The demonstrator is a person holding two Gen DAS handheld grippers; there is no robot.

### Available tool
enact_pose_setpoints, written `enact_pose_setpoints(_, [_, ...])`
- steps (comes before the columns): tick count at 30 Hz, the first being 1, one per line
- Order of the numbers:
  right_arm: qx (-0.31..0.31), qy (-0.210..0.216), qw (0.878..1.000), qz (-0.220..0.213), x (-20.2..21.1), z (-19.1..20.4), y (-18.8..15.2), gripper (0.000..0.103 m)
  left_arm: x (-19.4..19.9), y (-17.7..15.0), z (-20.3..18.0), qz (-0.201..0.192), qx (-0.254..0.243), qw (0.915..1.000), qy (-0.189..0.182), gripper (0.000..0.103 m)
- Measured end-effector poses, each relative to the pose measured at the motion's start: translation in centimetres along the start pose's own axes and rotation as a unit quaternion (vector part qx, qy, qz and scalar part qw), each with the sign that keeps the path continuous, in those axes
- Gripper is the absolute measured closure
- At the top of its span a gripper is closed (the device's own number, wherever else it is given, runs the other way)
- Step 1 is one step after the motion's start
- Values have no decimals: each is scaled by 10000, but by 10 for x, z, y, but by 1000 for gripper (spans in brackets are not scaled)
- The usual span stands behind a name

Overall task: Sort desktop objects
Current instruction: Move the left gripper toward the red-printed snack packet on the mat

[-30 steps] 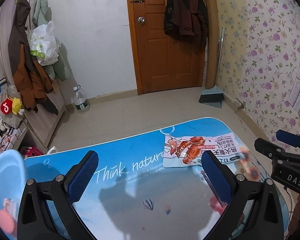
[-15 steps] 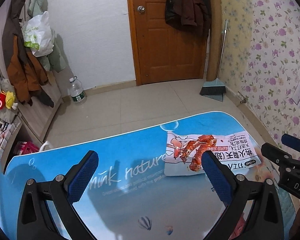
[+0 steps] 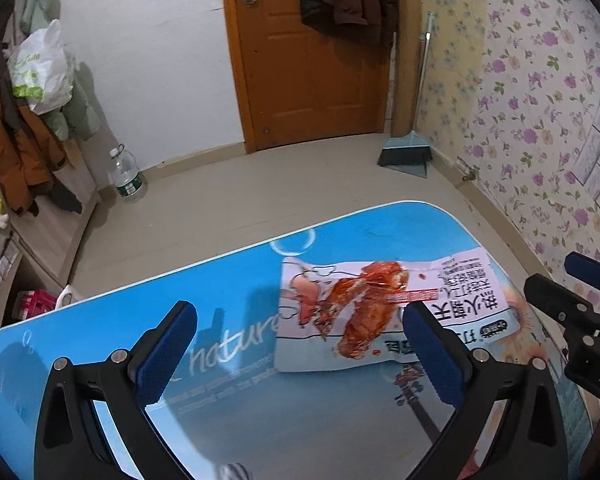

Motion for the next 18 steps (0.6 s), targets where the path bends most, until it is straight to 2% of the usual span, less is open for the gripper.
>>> enact_pose_setpoints(9, [-78, -37, 10000, 13, 5, -10, -2, 33, 2, 1, -34, 7, -485, 9987, -177, 0])
enact_pose_setpoints(12, [-127, -46, 9999, -17, 8, -16, -3, 33, 3, 3, -30, -24, -360, 9993, -112, 0])
enact_pose_setpoints(16, [-134, -33, 9999, -23, 11, -20, -2, 33, -13, 2, -19, 385, -50, 9991, -191, 0])
enact_pose_setpoints(18, [-148, -24, 9999, -26, 11, -20, -2, 33, -15, 0, -23, 487, -108, 9985, -231, 0])
Point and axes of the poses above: each gripper's, at about its wrist camera, not at the fingertips, and x roughly against the way its jaws point, z to its left, y to its top, the point moved 6 cm from there along -x, roughly the way its jaws point, and after that the axes turned 10 degrees about y, right-handed, at the moved point
